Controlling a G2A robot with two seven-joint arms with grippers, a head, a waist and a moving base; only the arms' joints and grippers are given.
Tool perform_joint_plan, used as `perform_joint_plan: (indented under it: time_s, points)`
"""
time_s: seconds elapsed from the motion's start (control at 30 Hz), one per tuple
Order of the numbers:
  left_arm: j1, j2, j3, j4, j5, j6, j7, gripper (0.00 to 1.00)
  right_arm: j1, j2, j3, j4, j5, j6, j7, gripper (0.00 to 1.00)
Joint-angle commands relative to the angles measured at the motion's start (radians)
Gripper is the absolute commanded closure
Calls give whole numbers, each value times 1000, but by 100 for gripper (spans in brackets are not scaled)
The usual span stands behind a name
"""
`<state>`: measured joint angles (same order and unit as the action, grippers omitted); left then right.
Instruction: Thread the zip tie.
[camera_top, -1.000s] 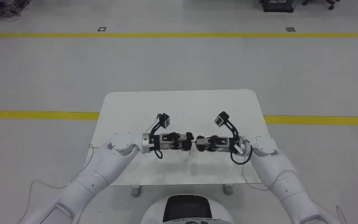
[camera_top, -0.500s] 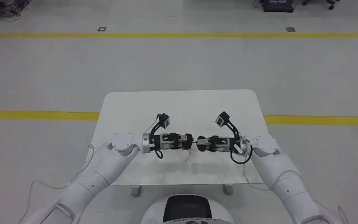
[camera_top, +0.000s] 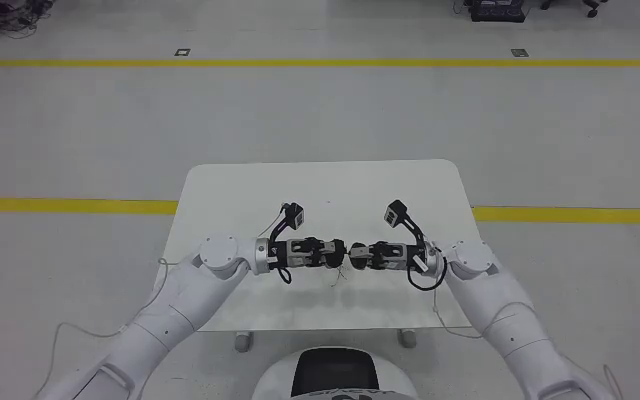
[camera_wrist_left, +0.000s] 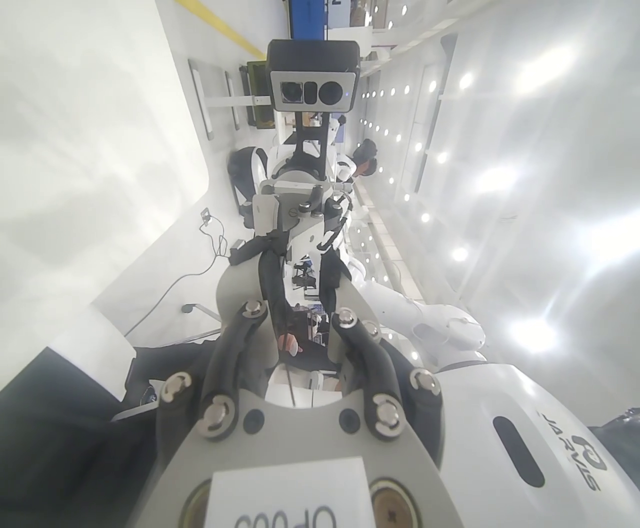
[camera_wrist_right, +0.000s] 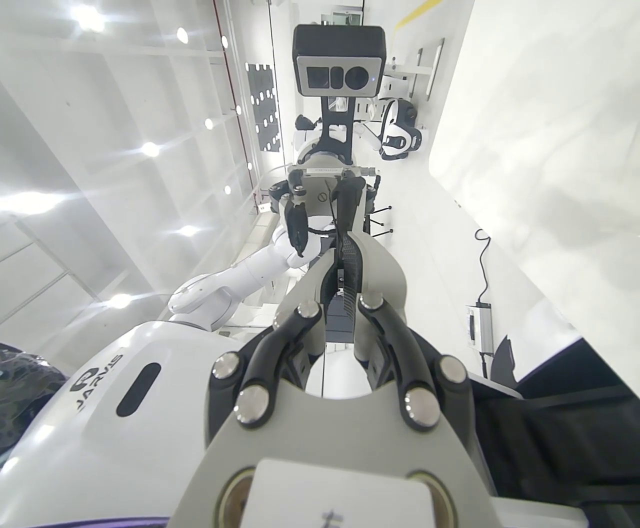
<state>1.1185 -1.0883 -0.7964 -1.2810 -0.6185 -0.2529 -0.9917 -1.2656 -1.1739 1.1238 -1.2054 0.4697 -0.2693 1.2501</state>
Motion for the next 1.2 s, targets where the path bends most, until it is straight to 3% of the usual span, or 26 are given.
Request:
perform_joint_plan:
  time_s: [0.0,0.53,0.63,0.9,1.17]
  points:
    - [-1,0,1,-1,4,1,2,84,2,0,-3,1,2,-3,2,100]
    - [-3,-2,2,2,12,7,4,96,19,-2,-33,22,23,-19,-11,100]
    - [-4,-3,3,4,12,7,4,95,19,-1,-33,24,28,-25,-13,100]
    - [-4,-4,4,8,14,6,1,79,19,2,-32,27,38,-34,-12,100]
    - [-4,-5,6,10,15,4,-4,81,20,4,-39,30,40,-33,-10,100]
